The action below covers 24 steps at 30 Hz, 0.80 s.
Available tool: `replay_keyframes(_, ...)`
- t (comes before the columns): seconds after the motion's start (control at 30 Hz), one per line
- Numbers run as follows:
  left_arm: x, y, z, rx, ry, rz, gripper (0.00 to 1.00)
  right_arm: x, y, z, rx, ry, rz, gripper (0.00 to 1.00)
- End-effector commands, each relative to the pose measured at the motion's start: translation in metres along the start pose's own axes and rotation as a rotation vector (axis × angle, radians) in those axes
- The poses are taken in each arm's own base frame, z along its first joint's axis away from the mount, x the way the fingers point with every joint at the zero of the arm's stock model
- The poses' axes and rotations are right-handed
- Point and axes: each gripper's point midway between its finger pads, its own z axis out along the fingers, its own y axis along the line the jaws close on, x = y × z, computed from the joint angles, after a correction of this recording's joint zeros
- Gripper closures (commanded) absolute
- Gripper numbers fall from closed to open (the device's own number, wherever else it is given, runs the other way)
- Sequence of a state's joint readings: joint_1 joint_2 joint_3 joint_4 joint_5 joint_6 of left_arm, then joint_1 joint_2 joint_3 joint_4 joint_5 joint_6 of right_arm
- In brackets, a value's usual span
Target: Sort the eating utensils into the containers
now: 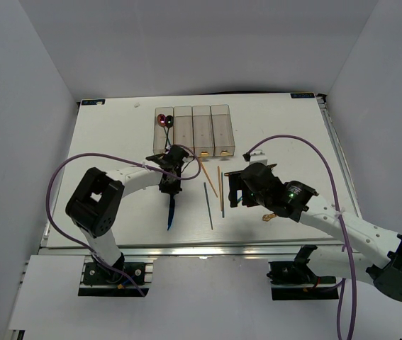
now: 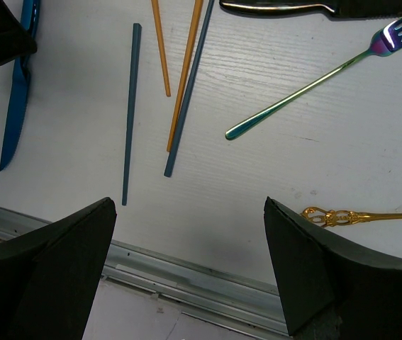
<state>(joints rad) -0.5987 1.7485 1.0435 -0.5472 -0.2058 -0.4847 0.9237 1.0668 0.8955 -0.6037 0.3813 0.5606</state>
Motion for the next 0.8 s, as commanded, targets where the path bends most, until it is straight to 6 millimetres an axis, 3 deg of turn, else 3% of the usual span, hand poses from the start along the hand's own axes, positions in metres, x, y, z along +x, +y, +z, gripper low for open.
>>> replay_keyframes(0.0,-0.005,-0.003,-0.014,0.018,-0.021,0.01,1.0,-0.008,0.003,-0.004,-0.02,-0.03,0.001,0.11)
replay_keyframes(0.17,-0.02,-0.005,-0.028,0.028,-0.062,0.008,1.0,-0.006,0.003,-0.003,-0.021,-0.026,0.002,0.11)
replay_keyframes(0.53,-0.022,-0.008,-0.036,0.055,-0.082,-0.003,1.0,-0.004,0.002,-0.001,-0.02,-0.023,0.001,0.11)
replay_keyframes(0.77,-0.038,-0.014,-0.059,0.084,-0.126,-0.008,1.0,-0.005,0.002,0.0,-0.014,-0.022,0.0,0.11)
